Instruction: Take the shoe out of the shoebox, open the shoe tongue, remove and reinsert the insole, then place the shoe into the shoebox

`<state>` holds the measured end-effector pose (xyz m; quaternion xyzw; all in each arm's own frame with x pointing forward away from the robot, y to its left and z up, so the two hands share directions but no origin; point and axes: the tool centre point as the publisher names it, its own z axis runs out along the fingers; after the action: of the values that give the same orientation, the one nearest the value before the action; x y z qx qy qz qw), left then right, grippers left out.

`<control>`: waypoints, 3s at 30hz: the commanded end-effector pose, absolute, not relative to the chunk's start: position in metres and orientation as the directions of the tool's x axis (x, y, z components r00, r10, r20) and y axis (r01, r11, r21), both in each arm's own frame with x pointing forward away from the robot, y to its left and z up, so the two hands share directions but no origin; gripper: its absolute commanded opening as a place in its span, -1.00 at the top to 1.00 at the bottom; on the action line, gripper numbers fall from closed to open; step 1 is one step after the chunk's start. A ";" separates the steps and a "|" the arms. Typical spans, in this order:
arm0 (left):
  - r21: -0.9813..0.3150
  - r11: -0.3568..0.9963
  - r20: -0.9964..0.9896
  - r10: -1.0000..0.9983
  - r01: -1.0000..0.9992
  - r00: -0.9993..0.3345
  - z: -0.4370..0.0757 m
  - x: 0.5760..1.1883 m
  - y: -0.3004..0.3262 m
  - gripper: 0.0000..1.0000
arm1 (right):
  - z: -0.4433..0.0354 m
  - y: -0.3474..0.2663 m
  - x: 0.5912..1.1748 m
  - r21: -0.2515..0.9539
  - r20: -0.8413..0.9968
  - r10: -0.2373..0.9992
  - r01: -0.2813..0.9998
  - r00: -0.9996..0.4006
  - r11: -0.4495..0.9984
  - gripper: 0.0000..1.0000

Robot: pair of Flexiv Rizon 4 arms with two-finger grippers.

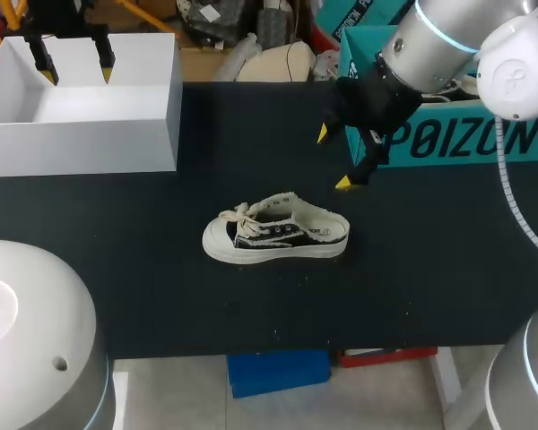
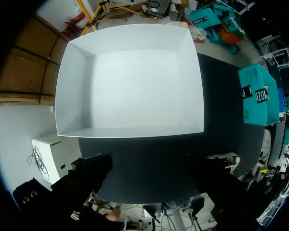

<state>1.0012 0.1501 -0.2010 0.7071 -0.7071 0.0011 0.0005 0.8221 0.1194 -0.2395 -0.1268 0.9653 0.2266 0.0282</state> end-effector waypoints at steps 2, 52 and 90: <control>0.000 0.000 0.001 -1.000 -1.000 0.000 -0.200 1.001 0.150 -1.00 | -0.240 0.120 0.822 0.430 -0.112 -0.231 -0.257 -0.966 0.866 -1.00; 0.000 0.000 0.001 -1.000 -1.000 0.000 -0.200 1.001 0.150 -1.00 | -0.376 0.103 0.827 0.832 -0.096 -0.029 -0.096 -0.995 0.547 -1.00; 0.000 0.000 0.001 -1.000 -1.000 0.000 -0.200 1.001 0.150 -1.00 | -0.427 0.124 0.823 0.865 -0.015 -0.026 -0.026 -1.000 0.501 -1.00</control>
<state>1.0012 0.1501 -0.2010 0.7071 -0.7071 0.0011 0.0004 0.8211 0.1227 -0.4233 -0.0150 0.8670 0.4981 0.0010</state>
